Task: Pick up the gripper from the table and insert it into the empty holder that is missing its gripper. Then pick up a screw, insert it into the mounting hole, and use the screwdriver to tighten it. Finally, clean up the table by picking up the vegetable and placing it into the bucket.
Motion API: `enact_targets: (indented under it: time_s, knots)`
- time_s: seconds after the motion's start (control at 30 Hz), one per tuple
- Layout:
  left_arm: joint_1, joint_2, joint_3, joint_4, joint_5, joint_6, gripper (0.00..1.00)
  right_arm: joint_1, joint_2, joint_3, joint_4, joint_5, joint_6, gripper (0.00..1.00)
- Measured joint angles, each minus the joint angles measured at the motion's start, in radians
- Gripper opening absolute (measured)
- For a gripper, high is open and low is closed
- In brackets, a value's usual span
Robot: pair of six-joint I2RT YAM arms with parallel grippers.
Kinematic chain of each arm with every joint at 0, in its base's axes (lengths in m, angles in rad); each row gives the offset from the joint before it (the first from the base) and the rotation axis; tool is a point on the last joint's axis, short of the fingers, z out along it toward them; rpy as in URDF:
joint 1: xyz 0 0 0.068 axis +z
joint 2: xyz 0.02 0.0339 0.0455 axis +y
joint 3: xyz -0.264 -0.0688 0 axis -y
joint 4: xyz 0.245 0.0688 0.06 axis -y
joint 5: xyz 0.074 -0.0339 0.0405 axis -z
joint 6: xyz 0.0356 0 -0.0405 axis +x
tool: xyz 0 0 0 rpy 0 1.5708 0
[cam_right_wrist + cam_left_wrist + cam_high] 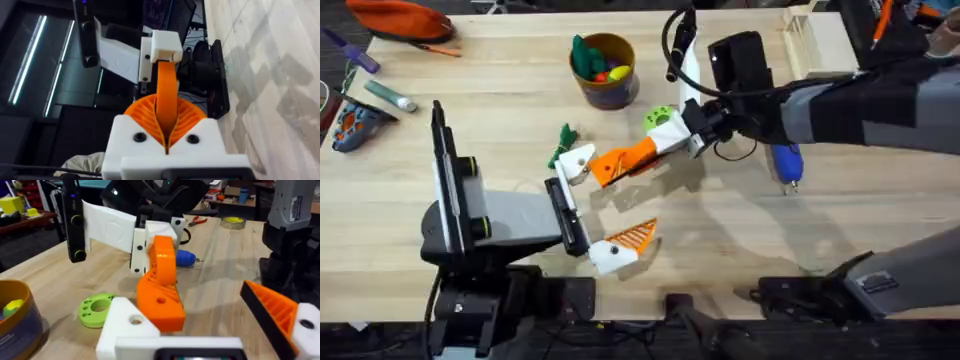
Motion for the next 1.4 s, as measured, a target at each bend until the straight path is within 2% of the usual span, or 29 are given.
enact_targets:
  time_s: [1.4]
  knots:
    - [0.0, 0.0, 0.0, 0.0, 0.0, 0.0, 0.985, 0.0, 0.001, 0.001, 0.05, 0.003, 0.048, 0.01]
